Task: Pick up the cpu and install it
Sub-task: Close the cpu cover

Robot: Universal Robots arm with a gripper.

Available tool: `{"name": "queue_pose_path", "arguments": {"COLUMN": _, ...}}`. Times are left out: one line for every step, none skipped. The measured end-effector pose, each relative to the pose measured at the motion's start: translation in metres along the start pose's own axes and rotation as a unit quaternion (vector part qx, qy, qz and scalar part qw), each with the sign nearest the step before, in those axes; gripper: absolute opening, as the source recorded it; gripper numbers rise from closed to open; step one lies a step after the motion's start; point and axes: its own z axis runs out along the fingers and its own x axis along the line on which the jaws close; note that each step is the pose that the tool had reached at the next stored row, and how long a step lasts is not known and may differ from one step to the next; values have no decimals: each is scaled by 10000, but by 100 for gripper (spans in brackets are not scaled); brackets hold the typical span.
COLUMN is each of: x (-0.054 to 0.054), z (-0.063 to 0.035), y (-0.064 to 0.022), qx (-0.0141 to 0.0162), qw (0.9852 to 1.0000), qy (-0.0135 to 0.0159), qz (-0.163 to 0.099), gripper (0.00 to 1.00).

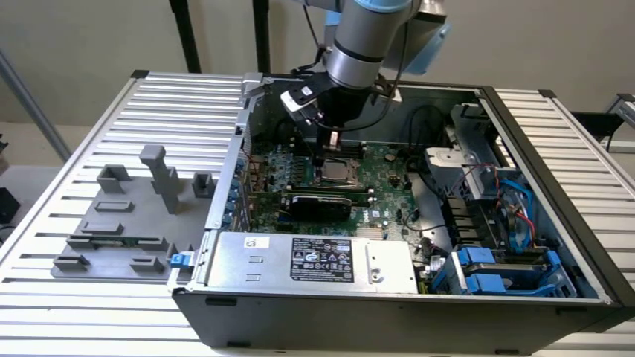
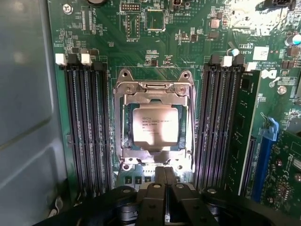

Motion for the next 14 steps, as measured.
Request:
{"name": "queue_pose_path", "arguments": {"x": 1, "z": 17, "y": 3, "qx": 0, "qw": 10000, "qy": 0, "qz": 1, "gripper": 11}}
{"name": "queue_pose_path", "arguments": {"x": 2, "z": 35, "y": 7, "qx": 0, "qw": 10000, "qy": 0, "qz": 0, "gripper": 11}}
{"name": "queue_pose_path", "arguments": {"x": 3, "z": 53, "y": 11, "qx": 0, "qw": 10000, "qy": 0, "qz": 0, "gripper": 11}}
{"name": "queue_pose_path", "arguments": {"x": 4, "z": 71, "y": 15, "qx": 0, "qw": 10000, "qy": 0, "qz": 0, "gripper": 11}}
{"name": "queue_pose_path", "arguments": {"x": 5, "z": 90, "y": 18, "qx": 0, "qw": 10000, "qy": 1, "qz": 0, "gripper": 11}}
{"name": "queue_pose_path", "arguments": {"x": 5, "z": 106, "y": 22, "qx": 0, "qw": 10000, "qy": 0, "qz": 0, "gripper": 11}}
{"name": "queue_pose_path", "arguments": {"x": 6, "z": 124, "y": 25, "qx": 0, "qw": 10000, "qy": 0, "qz": 0, "gripper": 11}}
{"name": "queue_pose_path", "arguments": {"x": 7, "z": 142, "y": 29, "qx": 0, "qw": 10000, "qy": -1, "qz": 0, "gripper": 11}}
{"name": "queue_pose_path", "arguments": {"x": 8, "z": 160, "y": 33, "qx": 0, "qw": 10000, "qy": 1, "qz": 0, "gripper": 11}}
{"name": "queue_pose_path", "arguments": {"x": 8, "z": 178, "y": 37, "qx": 0, "qw": 10000, "qy": 1, "qz": 1, "gripper": 11}}
{"name": "queue_pose_path", "arguments": {"x": 8, "z": 192, "y": 39, "qx": 2, "qw": 10000, "qy": -3, "qz": 1, "gripper": 11}}
{"name": "queue_pose_path", "arguments": {"x": 7, "z": 199, "y": 40, "qx": 3, "qw": 10000, "qy": -4, "qz": 1, "gripper": 11}}
{"name": "queue_pose_path", "arguments": {"x": 8, "z": 202, "y": 41, "qx": 2, "qw": 10000, "qy": -2, "qz": 1, "gripper": 11}}
{"name": "queue_pose_path", "arguments": {"x": 8, "z": 202, "y": 41, "qx": 3, "qw": 10000, "qy": -1, "qz": 1, "gripper": 11}}
